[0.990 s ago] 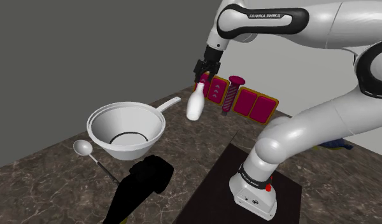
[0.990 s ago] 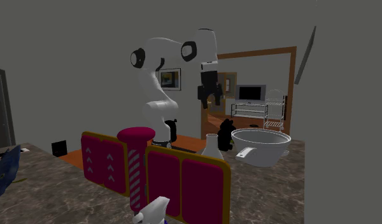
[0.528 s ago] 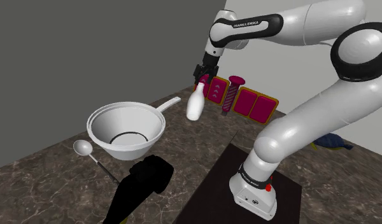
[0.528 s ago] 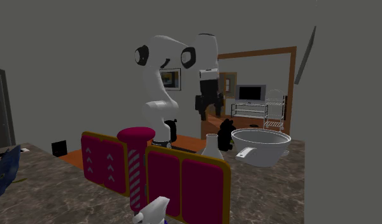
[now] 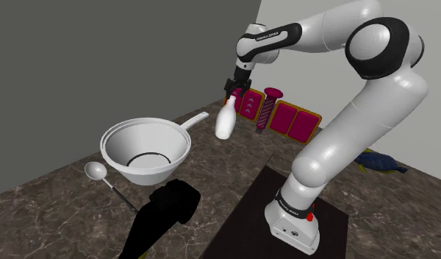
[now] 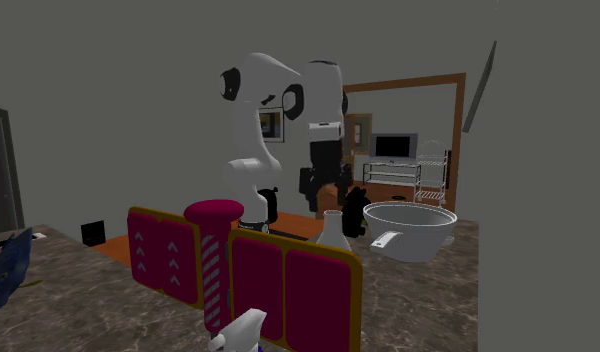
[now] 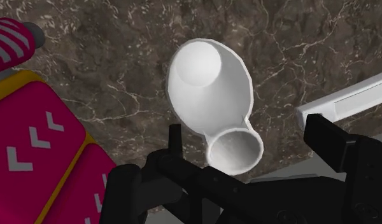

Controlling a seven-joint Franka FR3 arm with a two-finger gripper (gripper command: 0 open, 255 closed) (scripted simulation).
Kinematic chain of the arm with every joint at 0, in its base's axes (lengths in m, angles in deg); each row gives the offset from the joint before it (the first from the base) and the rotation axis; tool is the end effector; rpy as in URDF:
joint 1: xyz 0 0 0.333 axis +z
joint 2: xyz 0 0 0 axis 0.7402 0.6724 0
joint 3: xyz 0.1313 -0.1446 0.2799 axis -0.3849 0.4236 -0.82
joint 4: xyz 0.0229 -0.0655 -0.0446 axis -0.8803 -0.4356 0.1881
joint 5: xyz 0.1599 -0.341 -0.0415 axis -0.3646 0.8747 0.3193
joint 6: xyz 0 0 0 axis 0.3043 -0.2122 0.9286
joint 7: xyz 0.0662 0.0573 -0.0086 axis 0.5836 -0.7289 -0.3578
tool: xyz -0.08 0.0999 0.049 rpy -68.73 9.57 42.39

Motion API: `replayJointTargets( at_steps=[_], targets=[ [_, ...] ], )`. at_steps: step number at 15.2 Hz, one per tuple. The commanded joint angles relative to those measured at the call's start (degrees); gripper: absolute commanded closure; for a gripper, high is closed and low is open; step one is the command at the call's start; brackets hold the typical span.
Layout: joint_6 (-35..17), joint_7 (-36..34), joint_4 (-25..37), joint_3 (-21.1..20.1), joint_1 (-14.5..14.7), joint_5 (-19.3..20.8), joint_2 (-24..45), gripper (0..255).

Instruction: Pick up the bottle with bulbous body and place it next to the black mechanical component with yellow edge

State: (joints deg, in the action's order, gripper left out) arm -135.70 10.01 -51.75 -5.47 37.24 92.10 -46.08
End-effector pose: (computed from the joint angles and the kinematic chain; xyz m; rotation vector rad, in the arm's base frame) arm 0.4366 -0.2037 0.4617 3.0988 -0.4706 0.1100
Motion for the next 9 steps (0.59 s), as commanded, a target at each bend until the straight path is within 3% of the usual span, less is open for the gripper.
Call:
replayJointTargets(
  at_steps=[1,9],
  targets=[
    [-1.5,0.3,-0.2,0.3,-0.1,-0.1,1.3,0],
    [-5.9,0.7,-2.5,0.5,-0.1,-0.6,3.3,0]
  ],
)
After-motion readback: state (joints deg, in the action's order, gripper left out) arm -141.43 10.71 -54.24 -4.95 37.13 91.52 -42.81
